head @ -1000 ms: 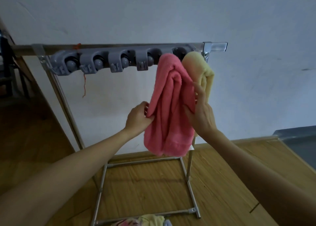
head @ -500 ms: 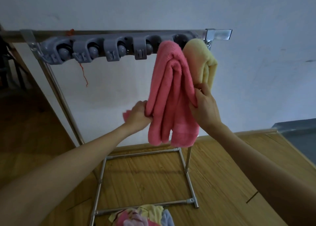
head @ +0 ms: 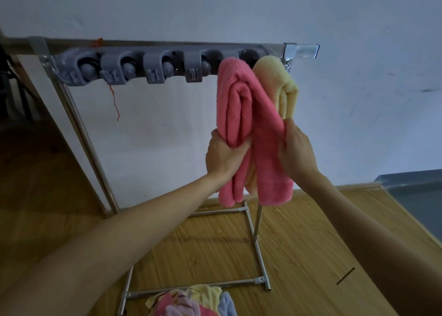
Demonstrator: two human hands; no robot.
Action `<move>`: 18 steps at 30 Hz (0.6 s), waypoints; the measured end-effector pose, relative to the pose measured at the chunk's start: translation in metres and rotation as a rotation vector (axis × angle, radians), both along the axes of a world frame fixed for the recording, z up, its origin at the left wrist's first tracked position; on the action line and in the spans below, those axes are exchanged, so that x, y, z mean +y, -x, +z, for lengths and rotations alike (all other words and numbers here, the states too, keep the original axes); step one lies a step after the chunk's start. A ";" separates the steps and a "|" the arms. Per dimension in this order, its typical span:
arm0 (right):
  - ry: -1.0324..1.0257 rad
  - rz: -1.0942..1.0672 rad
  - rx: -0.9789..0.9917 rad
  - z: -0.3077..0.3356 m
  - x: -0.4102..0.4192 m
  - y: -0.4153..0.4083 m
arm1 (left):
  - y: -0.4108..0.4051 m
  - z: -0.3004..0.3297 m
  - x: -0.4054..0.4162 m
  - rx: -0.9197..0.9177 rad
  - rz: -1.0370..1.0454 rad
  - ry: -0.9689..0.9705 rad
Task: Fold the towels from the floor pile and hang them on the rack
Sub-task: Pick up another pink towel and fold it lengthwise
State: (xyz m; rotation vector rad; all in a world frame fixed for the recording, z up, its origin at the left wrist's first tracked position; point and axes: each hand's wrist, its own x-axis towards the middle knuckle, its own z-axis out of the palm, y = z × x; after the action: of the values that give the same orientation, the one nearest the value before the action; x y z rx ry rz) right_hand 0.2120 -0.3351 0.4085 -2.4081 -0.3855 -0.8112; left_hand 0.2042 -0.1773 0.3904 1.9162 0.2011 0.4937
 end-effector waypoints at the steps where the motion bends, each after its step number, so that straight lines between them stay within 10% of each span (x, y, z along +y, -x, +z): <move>1: 0.004 -0.003 0.002 -0.001 0.000 0.000 | -0.001 0.000 0.000 -0.028 0.053 -0.009; 18: -0.083 0.213 0.122 -0.013 0.072 0.031 | -0.014 -0.010 0.100 -0.151 0.117 -0.494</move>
State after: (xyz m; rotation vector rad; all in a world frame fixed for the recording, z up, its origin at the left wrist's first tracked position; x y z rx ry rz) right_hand 0.1812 -0.2626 0.3960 -2.2790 -0.5384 -0.5715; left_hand 0.2177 -0.0769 0.3803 2.3416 0.0975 0.8218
